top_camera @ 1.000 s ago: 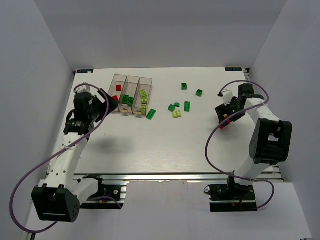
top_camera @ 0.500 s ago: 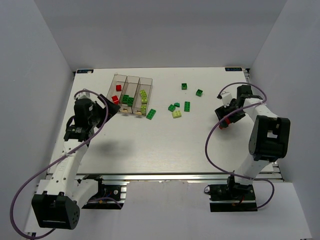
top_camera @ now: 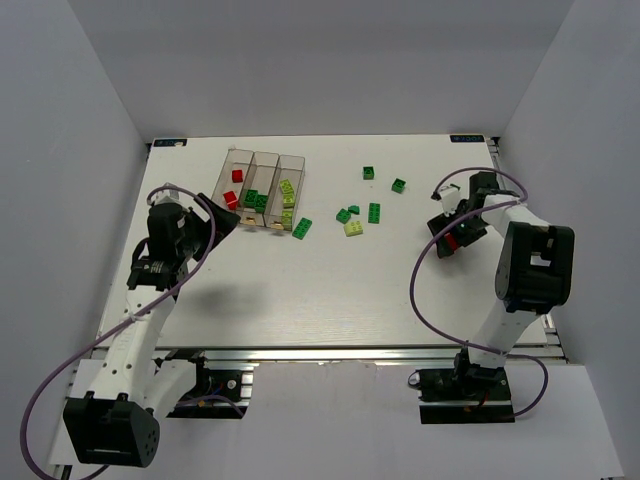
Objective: Sort the legos into containers by color
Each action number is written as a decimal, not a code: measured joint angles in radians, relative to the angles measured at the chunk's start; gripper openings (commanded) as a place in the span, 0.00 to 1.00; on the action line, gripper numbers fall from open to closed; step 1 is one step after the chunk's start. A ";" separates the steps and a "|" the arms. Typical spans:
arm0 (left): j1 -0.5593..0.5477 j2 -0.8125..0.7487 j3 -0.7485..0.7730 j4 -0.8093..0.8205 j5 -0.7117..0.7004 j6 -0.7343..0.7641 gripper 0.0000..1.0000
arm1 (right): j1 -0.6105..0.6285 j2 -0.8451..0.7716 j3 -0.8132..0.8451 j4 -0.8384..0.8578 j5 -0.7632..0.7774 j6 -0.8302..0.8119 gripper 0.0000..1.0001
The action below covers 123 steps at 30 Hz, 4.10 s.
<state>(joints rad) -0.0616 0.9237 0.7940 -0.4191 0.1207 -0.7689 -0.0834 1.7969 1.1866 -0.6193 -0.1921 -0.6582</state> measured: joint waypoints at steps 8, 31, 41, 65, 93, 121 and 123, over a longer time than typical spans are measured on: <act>0.000 -0.008 0.000 0.000 0.000 -0.003 0.98 | 0.011 0.031 0.035 -0.010 0.010 0.001 0.79; 0.000 -0.023 -0.101 0.248 0.247 -0.187 0.97 | 0.013 -0.032 0.082 -0.130 -0.196 -0.092 0.05; -0.055 -0.029 -0.143 0.455 0.358 -0.306 0.97 | 0.126 -0.137 0.191 -0.264 -0.415 -0.238 0.02; -0.565 0.217 0.027 0.417 0.150 -0.242 0.96 | 0.616 -0.315 0.257 -0.297 -0.380 -0.291 0.01; -0.696 0.454 0.111 0.521 0.087 -0.176 0.81 | 0.629 -0.334 0.223 -0.297 -0.405 -0.278 0.01; -0.698 0.505 0.116 0.611 0.139 -0.247 0.10 | 0.629 -0.338 0.216 -0.279 -0.392 -0.267 0.01; -0.698 0.509 0.116 0.611 0.139 -0.249 0.01 | 0.629 -0.339 0.208 -0.274 -0.389 -0.267 0.01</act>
<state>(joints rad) -0.7597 1.4322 0.9100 0.1917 0.2600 -1.0176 0.5453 1.4578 1.3945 -0.8928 -0.5812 -0.9249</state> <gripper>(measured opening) 0.480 0.714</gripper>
